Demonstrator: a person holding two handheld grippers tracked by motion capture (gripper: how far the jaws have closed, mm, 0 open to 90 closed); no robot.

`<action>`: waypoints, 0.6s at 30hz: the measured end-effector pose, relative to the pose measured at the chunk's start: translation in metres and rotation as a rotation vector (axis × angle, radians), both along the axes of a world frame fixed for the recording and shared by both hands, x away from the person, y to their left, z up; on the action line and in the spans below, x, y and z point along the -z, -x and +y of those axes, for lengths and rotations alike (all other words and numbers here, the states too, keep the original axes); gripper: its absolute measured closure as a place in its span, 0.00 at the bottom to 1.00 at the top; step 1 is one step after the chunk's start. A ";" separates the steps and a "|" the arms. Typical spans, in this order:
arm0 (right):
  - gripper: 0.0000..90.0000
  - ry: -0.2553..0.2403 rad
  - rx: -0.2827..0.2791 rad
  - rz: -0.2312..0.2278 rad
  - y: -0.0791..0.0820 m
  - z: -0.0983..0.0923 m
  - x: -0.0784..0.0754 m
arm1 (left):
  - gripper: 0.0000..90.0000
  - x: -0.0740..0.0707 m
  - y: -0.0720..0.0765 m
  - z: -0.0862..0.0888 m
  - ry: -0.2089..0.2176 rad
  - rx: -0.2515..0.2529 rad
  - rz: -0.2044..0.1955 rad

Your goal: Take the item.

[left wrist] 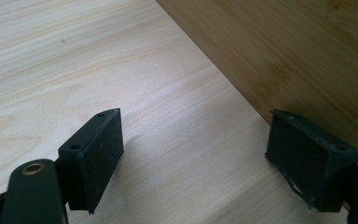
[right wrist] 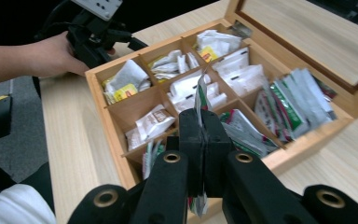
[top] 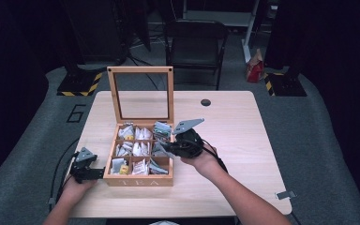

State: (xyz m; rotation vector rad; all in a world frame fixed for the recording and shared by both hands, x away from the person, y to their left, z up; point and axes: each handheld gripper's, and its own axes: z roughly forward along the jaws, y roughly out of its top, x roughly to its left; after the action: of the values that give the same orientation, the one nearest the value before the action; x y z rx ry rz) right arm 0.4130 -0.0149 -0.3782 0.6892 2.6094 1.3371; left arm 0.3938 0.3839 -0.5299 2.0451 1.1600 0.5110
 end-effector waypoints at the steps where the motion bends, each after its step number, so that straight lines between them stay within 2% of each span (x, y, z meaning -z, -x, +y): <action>1: 0.99 -0.003 0.010 -0.002 -0.001 -0.002 0.000 | 0.20 0.000 0.000 0.000 0.000 0.000 0.000; 18: 0.99 0.009 0.125 -0.030 -0.016 -0.042 -0.003 | 0.20 0.000 0.000 0.000 0.001 -0.001 0.000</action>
State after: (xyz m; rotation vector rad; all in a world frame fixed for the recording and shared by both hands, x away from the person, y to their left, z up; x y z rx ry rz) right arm 0.4294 -0.0574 -0.3757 0.8101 2.5015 1.2892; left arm 0.3938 0.3839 -0.5300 2.0440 1.1606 0.5112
